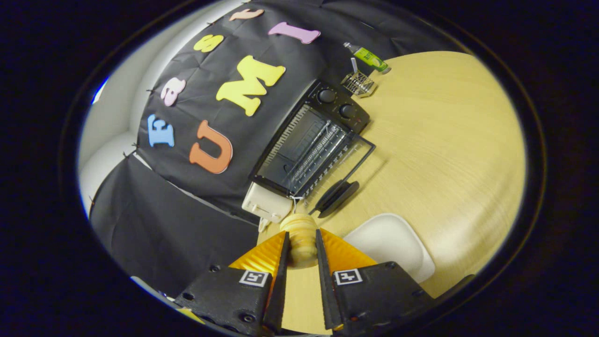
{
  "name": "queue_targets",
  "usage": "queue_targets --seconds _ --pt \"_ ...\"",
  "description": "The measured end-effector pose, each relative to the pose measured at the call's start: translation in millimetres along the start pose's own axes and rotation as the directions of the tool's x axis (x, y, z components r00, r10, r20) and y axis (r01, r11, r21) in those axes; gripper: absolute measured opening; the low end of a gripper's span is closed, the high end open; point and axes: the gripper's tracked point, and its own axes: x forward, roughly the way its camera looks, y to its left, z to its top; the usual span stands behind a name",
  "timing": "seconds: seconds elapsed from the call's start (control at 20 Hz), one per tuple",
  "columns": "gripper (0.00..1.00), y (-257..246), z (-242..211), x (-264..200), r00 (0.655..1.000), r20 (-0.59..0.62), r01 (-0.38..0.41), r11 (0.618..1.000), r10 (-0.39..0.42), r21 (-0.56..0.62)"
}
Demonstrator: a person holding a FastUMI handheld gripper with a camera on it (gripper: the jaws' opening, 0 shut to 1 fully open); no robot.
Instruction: Open the toaster oven, put the food inside, and close the toaster oven door.
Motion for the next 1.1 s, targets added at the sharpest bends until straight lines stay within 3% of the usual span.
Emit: queue_targets --seconds 0.25,0.5,0.8,1.1 --pt "0.38 10.7 16.1 57.1 0.997 -0.019 -0.067 0.985 0.071 0.158" --pt "0.37 -9.7 78.3 108.9 0.989 0.128 -0.11 0.955 0.077 0.274" --pt "0.37 -20.8 158.3 177.1 0.963 0.265 -0.105 0.976 0.052 0.192" --pt "0.38 -13.0 173.2 213.8 0.952 0.302 -0.072 0.996 0.052 0.056"
